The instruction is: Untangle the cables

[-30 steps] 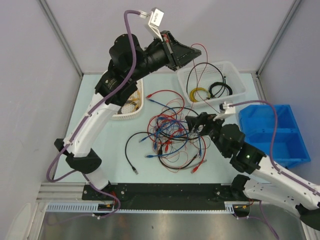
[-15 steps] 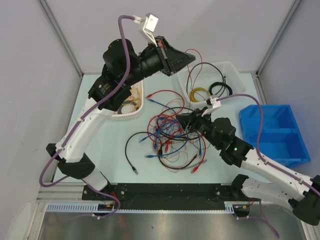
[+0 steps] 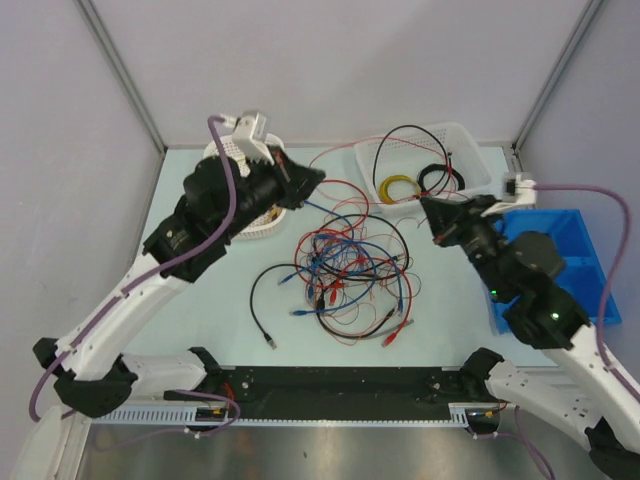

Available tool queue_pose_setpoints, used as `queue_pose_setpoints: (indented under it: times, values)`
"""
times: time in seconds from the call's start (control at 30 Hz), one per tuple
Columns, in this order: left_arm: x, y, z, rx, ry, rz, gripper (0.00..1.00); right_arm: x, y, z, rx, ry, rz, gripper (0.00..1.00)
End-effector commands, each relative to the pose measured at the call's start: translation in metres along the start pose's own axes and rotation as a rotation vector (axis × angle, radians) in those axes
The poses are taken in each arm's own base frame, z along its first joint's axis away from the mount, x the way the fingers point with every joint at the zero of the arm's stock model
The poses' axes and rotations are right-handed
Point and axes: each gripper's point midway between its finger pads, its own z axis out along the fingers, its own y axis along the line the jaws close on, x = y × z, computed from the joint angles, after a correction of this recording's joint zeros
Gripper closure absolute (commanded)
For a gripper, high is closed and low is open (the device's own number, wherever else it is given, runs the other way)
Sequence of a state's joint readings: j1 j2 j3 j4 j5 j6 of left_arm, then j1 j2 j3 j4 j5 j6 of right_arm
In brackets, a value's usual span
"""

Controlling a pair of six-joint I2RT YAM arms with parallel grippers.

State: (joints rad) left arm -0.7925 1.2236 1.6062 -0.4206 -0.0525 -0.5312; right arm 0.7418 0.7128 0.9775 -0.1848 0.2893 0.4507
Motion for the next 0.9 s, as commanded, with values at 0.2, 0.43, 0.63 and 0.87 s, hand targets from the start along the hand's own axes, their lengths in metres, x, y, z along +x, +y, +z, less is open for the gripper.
queue_pose_setpoints:
  times: [0.2, 0.43, 0.63, 0.87]
  values:
    - [0.132, 0.067, 0.008, -0.048, 0.128, -0.147, 1.0, -0.056, 0.022, -0.022, -0.019, -0.013, -0.049, 1.0]
    - [0.177, 0.064, 0.014, 0.024, 0.25, -0.206, 0.98, -0.066, 0.019, -0.015, 0.035, -0.014, -0.085, 1.0]
    - [0.161, 0.039, 0.016, 0.142, 0.205, -0.216, 1.0, -0.039, 0.015, -0.003, 0.07, 0.116, -0.086, 1.0]
    - [0.118, 0.006, 0.016, 0.232, 0.152, -0.192, 1.0, 0.015, 0.04, -0.004, -0.101, 0.241, -0.059, 1.0]
